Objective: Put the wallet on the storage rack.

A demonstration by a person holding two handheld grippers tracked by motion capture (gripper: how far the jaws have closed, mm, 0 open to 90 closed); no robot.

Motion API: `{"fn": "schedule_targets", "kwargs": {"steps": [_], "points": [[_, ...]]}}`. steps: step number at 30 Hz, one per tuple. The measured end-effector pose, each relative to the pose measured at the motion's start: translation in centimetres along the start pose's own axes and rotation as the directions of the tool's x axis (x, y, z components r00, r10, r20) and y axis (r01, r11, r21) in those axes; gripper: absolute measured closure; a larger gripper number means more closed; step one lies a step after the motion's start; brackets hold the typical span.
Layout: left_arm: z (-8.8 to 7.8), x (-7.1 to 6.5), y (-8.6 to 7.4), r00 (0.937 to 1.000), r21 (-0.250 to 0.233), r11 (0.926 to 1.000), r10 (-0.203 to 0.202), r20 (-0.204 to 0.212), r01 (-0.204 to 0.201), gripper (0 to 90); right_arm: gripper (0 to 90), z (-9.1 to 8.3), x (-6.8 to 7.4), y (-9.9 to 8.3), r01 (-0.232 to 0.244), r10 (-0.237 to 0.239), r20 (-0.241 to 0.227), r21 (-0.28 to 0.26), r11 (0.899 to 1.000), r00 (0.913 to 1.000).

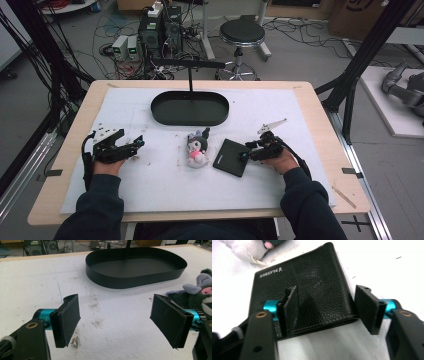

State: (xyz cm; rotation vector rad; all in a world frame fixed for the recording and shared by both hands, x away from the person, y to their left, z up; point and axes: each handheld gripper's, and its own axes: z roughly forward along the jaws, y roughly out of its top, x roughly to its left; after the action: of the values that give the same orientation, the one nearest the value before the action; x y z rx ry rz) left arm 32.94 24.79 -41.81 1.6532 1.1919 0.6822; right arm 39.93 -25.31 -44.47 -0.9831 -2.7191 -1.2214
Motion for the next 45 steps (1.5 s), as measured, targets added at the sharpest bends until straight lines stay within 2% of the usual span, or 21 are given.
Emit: {"fn": "schedule_targets", "kwargs": {"steps": [2, 4, 6, 9, 15, 19, 21, 23, 24, 27, 29, 30, 31, 32, 33, 34, 36, 39, 42, 43, 45], "points": [[0.0, 0.0, 0.0, 1.0, 0.004, 1.0, -0.002, 0.0, 0.002, 23.4, 44.8, 0.0, 0.3, 0.1, 0.007, -0.008, 0.026, 0.016, 1.0, 0.9996], [0.0, 0.0, -0.1, 1.0, 0.006, 1.0, -0.004, -0.002, 0.004, 23.4, 48.1, -0.1, 0.3, 0.2, 0.002, -0.003, 0.027, 0.019, 1.0, 0.9996], [0.0, 0.0, -0.1, 1.0, 0.008, 1.0, -0.006, -0.003, 0.006, 23.9, 60.3, -0.5, 0.1, 0.3, -0.028, 0.027, 0.04, 0.021, 0.999, 0.9988], [0.0, 0.0, -0.1, 1.0, 0.013, 0.9999, -0.003, -0.004, 0.003, 24.1, 73.2, -1.2, -0.1, 0.2, -0.061, 0.061, 0.032, 0.012, 0.998, 0.9976], [0.1, 0.1, -0.1, 1.0, 0.015, 0.9998, -0.008, -0.005, 0.008, 24.3, 77.6, -2.0, 0.3, 0.5, -0.051, 0.051, 0.036, -0.015, 0.999, 0.9981], [0.0, 0.2, -0.1, 1.0, 0.016, 0.9999, -0.007, -0.005, 0.007, 24.3, 78.8, -3.4, 1.4, 1.3, 0.018, -0.012, 0.078, -0.088, 0.996, 0.9969], [0.0, 0.2, -0.1, 1.0, 0.017, 0.9998, -0.006, -0.005, 0.006, 24.3, 79.2, -4.2, 1.9, 1.7, 0.049, -0.036, 0.11, -0.116, 0.992, 0.9933], [0.0, 0.2, -0.1, 1.0, 0.016, 0.9998, -0.007, -0.005, 0.007, 24.3, 79.6, -5.0, 2.5, 2.0, 0.093, -0.068, 0.159, -0.154, 0.984, 0.9849], [0.0, 0.2, -0.1, 1.0, 0.016, 0.9998, -0.008, -0.003, 0.008, 24.3, 79.7, -5.3, 2.6, 2.0, 0.1, -0.071, 0.172, -0.164, 0.981, 0.9824], [0.1, 0.2, -0.1, 1.0, 0.016, 0.9998, -0.007, -0.004, 0.007, 24.3, 80.2, -6.4, 3.2, 2.3, 0.142, -0.092, 0.248, -0.193, 0.971, 0.9644], [0.1, 0.2, -0.1, 1.0, 0.017, 0.9998, -0.006, -0.005, 0.006, 24.3, 80.3, -7.0, 3.2, 2.3, 0.153, -0.086, 0.289, -0.217, 0.964, 0.9534], [0.1, 0.2, -0.1, 1.0, 0.016, 0.9998, -0.008, -0.005, 0.008, 24.3, 80.3, -7.6, 3.2, 2.3, 0.156, -0.072, 0.328, -0.238, 0.959, 0.9421], [0.1, 0.2, -0.1, 1.0, 0.017, 0.9998, -0.007, -0.005, 0.007, 24.3, 80.3, -7.6, 3.2, 2.3, 0.156, -0.072, 0.328, -0.238, 0.959, 0.9421], [0.1, 0.2, -0.1, 1.0, 0.016, 0.9998, -0.008, -0.005, 0.008, 24.3, 80.4, -7.8, 3.2, 2.2, 0.157, -0.066, 0.339, -0.25, 0.955, 0.9384], [0.1, 0.2, -0.1, 1.0, 0.017, 0.9998, -0.008, -0.004, 0.008, 24.3, 80.4, -8.3, 3.2, 2.1, 0.156, -0.048, 0.365, -0.273, 0.949, 0.9299], [0.1, 0.2, -0.1, 1.0, 0.018, 0.9998, -0.006, -0.005, 0.006, 24.3, 80.4, -8.3, 3.2, 2.1, 0.156, -0.048, 0.365, -0.273, 0.949, 0.9299], [0.1, 0.2, -0.1, 1.0, 0.017, 0.9998, -0.008, -0.005, 0.008, 24.3, 80.4, -8.7, 3.4, 2.1, 0.177, -0.053, 0.399, -0.279, 0.944, 0.9155], [0.1, 0.2, -0.1, 1.0, 0.02, 0.9998, -0.003, -0.004, 0.003, 24.3, 80.2, -8.4, 3.7, 2.2, 0.203, -0.089, 0.411, -0.242, 0.949, 0.9071], [0.1, 0.1, -0.1, 1.0, 0.02, 0.9998, -0.003, -0.005, 0.003, 24.3, 80.1, -7.2, 4.0, 2.4, 0.216, -0.133, 0.384, -0.181, 0.96, 0.9137], [0.1, 0.1, -0.1, 1.0, 0.019, 0.9998, -0.004, -0.005, 0.004, 24.3, 80.0, -6.9, 4.1, 2.5, 0.226, -0.147, 0.377, -0.173, 0.959, 0.9143], [0.1, 0.2, -0.1, 1.0, 0.017, 0.9998, -0.005, -0.006, 0.005, 24.3, 79.7, -6.7, 4.2, 2.6, 0.23, -0.156, 0.352, -0.179, 0.956, 0.9228]]}}
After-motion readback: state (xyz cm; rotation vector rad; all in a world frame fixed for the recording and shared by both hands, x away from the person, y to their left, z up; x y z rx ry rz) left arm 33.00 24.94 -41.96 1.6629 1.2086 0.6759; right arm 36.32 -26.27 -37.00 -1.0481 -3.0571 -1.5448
